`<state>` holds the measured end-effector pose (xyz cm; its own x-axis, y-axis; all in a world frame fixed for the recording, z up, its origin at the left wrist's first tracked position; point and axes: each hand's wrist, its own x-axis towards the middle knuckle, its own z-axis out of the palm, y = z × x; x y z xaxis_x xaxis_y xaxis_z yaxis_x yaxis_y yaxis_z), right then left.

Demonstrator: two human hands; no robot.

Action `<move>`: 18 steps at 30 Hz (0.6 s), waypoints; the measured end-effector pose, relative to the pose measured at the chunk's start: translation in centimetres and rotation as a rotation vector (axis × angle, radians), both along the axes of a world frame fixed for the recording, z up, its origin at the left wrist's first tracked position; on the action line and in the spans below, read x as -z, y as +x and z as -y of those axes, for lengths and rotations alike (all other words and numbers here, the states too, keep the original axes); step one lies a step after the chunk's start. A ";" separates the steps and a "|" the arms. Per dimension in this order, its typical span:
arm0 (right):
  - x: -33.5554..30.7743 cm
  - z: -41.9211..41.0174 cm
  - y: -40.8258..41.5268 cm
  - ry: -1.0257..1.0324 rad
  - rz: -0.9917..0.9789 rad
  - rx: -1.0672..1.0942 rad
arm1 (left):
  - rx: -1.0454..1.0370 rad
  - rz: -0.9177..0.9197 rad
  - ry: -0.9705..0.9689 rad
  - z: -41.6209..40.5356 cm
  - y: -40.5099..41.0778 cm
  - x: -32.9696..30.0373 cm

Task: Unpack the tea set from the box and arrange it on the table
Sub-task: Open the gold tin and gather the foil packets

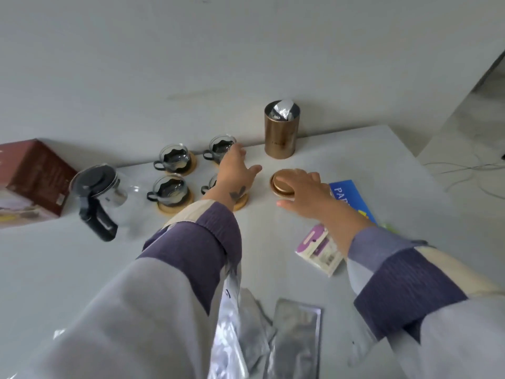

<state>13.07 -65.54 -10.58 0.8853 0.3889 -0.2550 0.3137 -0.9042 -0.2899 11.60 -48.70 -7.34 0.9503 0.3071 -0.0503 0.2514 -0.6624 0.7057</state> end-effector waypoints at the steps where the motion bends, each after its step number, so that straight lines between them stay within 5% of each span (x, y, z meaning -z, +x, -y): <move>1: -0.4 -0.1 -1.3 0.004 -0.029 -0.003 | 0.010 0.003 0.009 -0.2 -1.8 -0.2; 11: 0.3 0.2 -16.5 -0.087 -0.248 0.062 | 0.128 -0.146 0.140 -3.1 -18.8 2.4; 15: 2.1 0.5 -20.9 -0.283 -0.233 0.063 | 0.192 -0.290 0.206 -4.4 -24.2 4.1; 18: 3.1 0.7 -23.1 -0.230 -0.229 0.151 | 0.230 -0.361 0.261 -4.6 -27.0 5.4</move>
